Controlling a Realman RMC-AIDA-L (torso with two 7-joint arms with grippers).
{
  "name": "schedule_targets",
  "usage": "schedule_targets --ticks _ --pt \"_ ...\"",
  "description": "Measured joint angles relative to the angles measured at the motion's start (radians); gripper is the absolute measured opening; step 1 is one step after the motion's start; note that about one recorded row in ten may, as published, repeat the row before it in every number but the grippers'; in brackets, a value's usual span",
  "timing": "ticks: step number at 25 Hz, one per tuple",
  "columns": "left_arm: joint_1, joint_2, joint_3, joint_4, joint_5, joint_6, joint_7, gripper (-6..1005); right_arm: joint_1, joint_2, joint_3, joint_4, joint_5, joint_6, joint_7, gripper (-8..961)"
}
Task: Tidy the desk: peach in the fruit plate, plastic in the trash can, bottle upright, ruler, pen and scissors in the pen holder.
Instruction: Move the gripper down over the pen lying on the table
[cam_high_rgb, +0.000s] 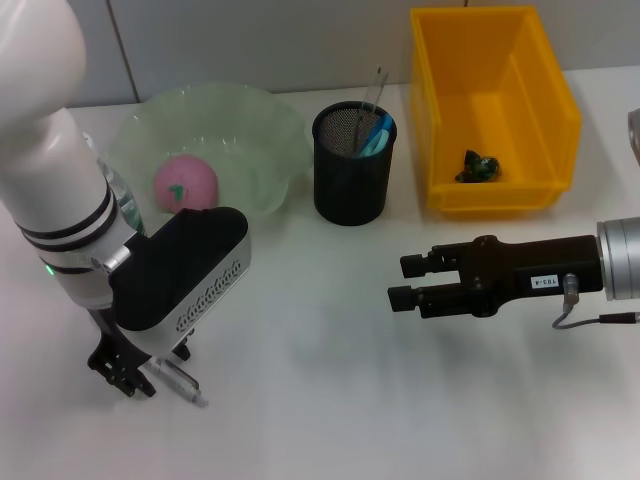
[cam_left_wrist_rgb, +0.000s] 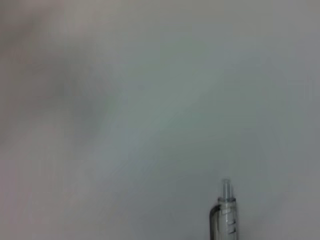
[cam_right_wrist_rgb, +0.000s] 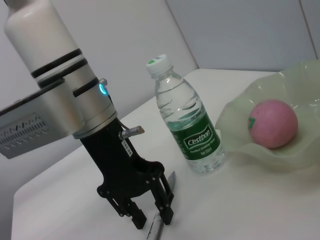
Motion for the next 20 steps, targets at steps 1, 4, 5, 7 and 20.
schedule_targets --ticks 1,4,5,7,20 --pt "0.0 0.0 0.002 -0.001 0.0 -0.003 -0.005 493 0.0 0.0 0.0 0.0 0.0 0.0 0.0 656" --pt "0.0 -0.001 -0.003 -0.003 0.0 -0.004 -0.006 494 0.002 -0.001 -0.001 0.0 0.0 0.0 -0.001 656" --pt "0.0 -0.001 -0.003 -0.003 0.0 -0.004 -0.006 494 0.002 -0.002 -0.001 0.0 0.0 0.0 -0.001 656" --pt "0.002 -0.001 -0.004 -0.005 0.0 -0.006 -0.006 495 0.003 -0.002 -0.001 0.0 0.0 0.0 -0.002 656" --pt "0.005 -0.002 -0.002 -0.012 -0.001 -0.016 -0.017 371 0.002 -0.002 -0.001 -0.002 0.0 0.0 -0.005 655"
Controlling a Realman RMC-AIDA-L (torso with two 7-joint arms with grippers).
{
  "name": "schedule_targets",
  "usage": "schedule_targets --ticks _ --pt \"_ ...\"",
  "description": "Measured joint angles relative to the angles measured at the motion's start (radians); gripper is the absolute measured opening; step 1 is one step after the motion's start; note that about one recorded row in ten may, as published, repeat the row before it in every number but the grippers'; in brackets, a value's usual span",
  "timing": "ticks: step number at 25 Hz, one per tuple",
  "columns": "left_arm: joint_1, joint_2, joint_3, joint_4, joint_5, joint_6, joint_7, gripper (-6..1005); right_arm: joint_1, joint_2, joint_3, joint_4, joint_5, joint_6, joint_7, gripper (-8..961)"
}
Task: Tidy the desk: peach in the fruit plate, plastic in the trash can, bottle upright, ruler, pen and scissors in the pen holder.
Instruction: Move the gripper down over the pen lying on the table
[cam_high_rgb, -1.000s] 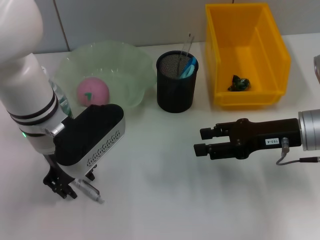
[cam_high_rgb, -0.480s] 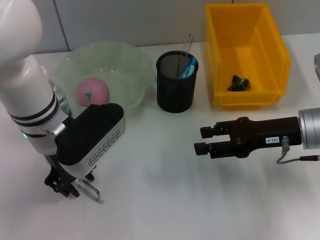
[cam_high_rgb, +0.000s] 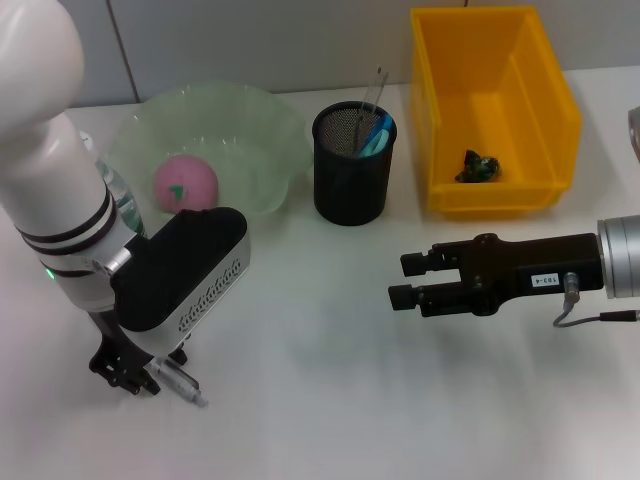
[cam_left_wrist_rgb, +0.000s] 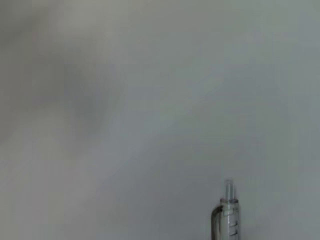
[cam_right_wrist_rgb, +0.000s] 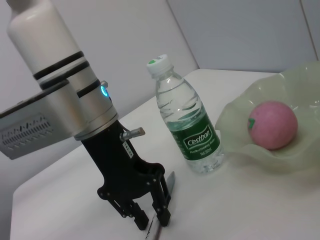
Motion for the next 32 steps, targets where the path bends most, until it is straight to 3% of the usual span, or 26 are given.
schedule_targets --ticks 16,32 --pt "0.004 0.0 0.002 -0.001 -0.002 -0.006 -0.002 377 0.0 0.0 0.0 0.002 0.0 0.0 -0.001 654" --pt "0.002 0.0 0.006 -0.003 -0.002 -0.006 -0.002 300 0.0 0.0 0.0 0.002 0.0 0.0 -0.001 653"
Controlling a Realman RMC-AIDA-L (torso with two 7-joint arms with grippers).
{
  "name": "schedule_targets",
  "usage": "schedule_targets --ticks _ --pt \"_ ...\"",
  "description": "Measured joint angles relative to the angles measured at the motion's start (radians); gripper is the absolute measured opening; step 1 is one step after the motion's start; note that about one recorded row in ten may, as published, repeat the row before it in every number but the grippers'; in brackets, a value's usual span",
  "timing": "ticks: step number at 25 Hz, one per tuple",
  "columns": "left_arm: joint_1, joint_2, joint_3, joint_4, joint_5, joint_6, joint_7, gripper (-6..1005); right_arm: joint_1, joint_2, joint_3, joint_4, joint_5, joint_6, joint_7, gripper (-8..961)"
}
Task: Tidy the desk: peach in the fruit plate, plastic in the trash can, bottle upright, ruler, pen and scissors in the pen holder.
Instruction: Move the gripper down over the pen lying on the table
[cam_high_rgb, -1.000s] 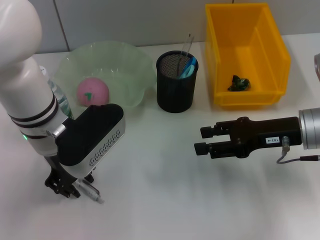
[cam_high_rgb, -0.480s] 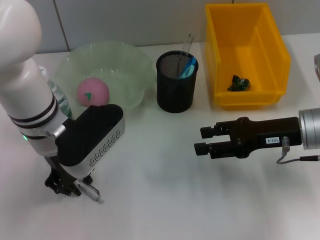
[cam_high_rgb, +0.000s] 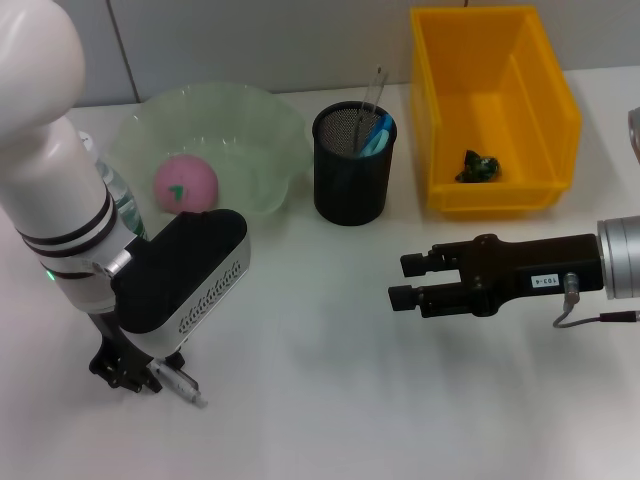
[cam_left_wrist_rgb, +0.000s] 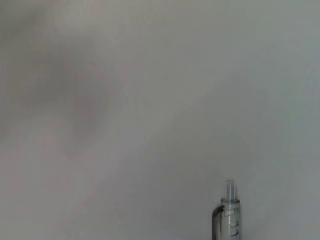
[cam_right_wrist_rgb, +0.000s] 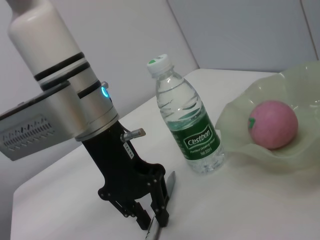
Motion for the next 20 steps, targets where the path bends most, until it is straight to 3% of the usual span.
schedule_targets --ticks 20 --pt "-0.003 -0.003 0.0 -0.012 -0.005 -0.002 0.003 262 0.01 -0.001 0.0 -0.002 0.0 -0.002 0.002 652"
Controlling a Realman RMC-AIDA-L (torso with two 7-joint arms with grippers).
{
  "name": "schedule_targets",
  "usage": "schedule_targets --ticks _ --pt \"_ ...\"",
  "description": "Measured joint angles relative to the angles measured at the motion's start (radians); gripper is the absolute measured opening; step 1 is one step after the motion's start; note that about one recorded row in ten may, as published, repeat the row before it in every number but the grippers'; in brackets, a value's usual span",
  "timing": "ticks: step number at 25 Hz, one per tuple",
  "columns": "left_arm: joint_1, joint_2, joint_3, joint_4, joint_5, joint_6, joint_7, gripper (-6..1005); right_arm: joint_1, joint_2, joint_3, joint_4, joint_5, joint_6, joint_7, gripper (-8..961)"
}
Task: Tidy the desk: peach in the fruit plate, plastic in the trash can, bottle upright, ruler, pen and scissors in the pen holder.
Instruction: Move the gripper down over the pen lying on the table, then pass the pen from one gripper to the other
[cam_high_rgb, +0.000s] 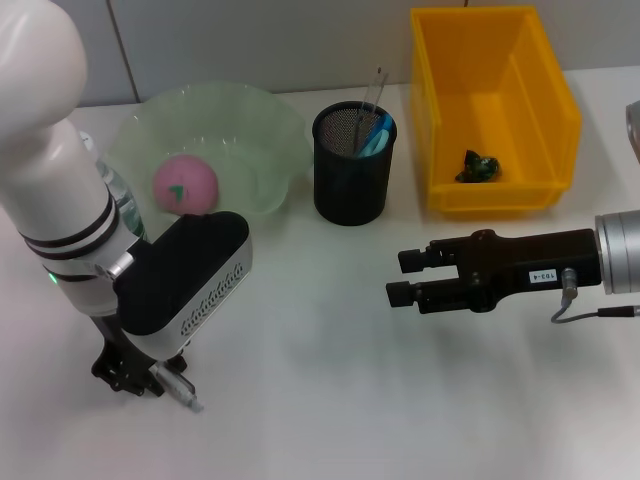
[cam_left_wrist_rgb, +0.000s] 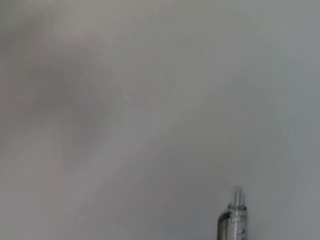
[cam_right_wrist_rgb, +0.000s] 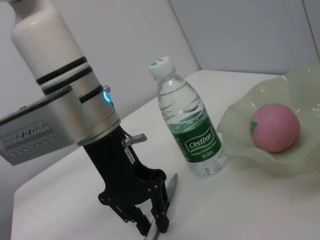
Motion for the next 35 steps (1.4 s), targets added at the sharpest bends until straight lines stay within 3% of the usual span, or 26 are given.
schedule_targets --ticks 11,14,18,19,20,24,35 --pt "-0.001 0.0 -0.012 -0.002 -0.003 -0.001 0.022 241 0.0 -0.001 0.002 0.0 0.0 -0.001 -0.001 651" --pt "-0.001 0.0 -0.043 -0.001 -0.003 0.004 0.022 196 -0.001 -0.002 0.005 0.0 0.0 -0.002 -0.001 650" --pt "0.0 0.0 -0.222 0.008 -0.005 0.039 0.035 181 -0.002 -0.002 0.008 -0.005 0.0 -0.004 -0.001 647" --pt "0.0 0.0 -0.222 0.008 -0.005 0.039 0.035 181 -0.004 -0.002 0.009 -0.008 0.001 -0.004 -0.001 646" --pt "0.001 0.0 -0.352 0.007 -0.019 0.069 0.051 181 -0.005 -0.002 0.01 -0.01 0.003 -0.005 0.002 646" --pt "0.03 0.0 -0.527 -0.002 -0.099 0.102 0.053 181 -0.007 -0.003 0.03 -0.013 0.008 -0.01 0.008 643" --pt "0.151 0.0 -0.728 -0.063 -0.395 0.101 -0.057 181 -0.014 -0.008 0.066 -0.015 0.008 -0.013 0.001 636"
